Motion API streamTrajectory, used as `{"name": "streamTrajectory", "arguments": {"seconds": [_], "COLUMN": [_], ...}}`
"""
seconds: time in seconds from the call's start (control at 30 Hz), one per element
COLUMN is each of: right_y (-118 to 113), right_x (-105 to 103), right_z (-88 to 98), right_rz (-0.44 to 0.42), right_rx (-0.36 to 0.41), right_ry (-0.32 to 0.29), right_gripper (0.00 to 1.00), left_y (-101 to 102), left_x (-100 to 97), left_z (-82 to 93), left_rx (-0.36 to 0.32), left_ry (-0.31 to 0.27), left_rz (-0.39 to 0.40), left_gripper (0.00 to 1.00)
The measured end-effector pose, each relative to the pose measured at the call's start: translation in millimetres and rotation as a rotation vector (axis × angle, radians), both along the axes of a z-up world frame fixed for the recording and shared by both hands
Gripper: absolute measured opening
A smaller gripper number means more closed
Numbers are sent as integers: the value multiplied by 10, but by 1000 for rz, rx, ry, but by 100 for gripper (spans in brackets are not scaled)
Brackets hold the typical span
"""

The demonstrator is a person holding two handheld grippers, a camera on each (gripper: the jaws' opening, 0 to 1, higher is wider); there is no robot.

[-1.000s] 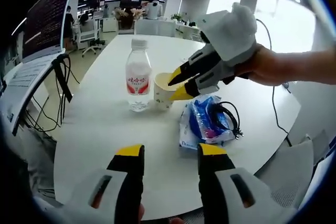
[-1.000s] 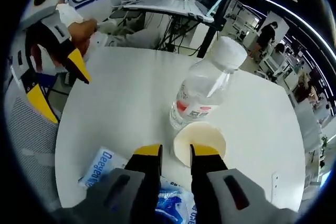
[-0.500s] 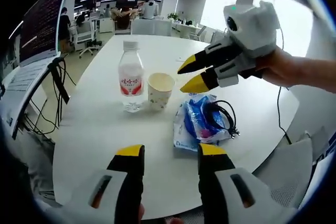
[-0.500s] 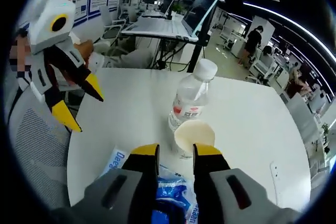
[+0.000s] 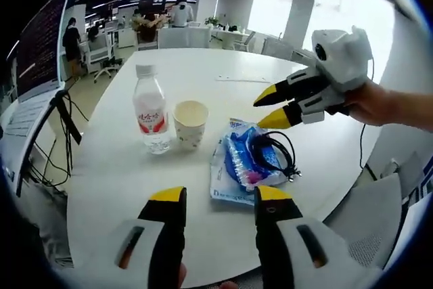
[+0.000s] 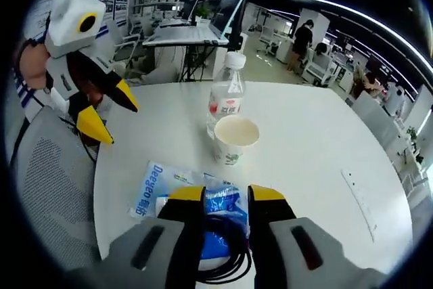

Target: Arrange the tabletop items into an orderly group along one side of the table until the central work area is clear of visible clutter.

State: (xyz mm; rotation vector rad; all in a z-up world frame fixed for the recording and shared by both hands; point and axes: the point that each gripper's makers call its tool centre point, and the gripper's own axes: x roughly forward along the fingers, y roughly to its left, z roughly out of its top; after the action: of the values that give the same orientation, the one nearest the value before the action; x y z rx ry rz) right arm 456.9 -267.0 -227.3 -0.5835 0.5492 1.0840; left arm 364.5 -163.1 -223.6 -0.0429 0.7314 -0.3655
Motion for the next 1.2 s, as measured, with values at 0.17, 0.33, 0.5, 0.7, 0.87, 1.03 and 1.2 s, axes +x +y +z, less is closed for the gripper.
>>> {"name": "streamTrajectory", "arguments": {"seconds": [0.17, 0.33, 0.5, 0.7, 0.87, 1.03, 1.2], "right_y": [-277, -507, -689, -870, -950, -993, -1010], "right_x": [-46, -120, -186, -296, -341, -363, -369], "right_z": [-63, -116, -180, -274, -375, -447, -524], "right_rz": [-64, -116, -170, -230, -267, -296, -342], "right_rx": [12, 21, 44, 63, 72, 84, 105], "right_ry": [22, 36, 59, 95, 123, 147, 190], "right_gripper": [22, 21, 21, 21, 20, 20, 20], "left_y": [-63, -120, -163, -196, -203, -216, -227], "left_x": [19, 12, -2, -36, -61, -67, -64], "left_z": [-1, 0, 0, -4, -25, -26, -14], "left_rx": [-2, -6, -9, -12, -11, -12, -16], "left_ry": [0, 2, 0, -3, 5, 4, -3], "left_rz": [-9, -8, -5, 1, 8, 14, 21], "left_gripper": [39, 39, 39, 39, 39, 39, 39]}}
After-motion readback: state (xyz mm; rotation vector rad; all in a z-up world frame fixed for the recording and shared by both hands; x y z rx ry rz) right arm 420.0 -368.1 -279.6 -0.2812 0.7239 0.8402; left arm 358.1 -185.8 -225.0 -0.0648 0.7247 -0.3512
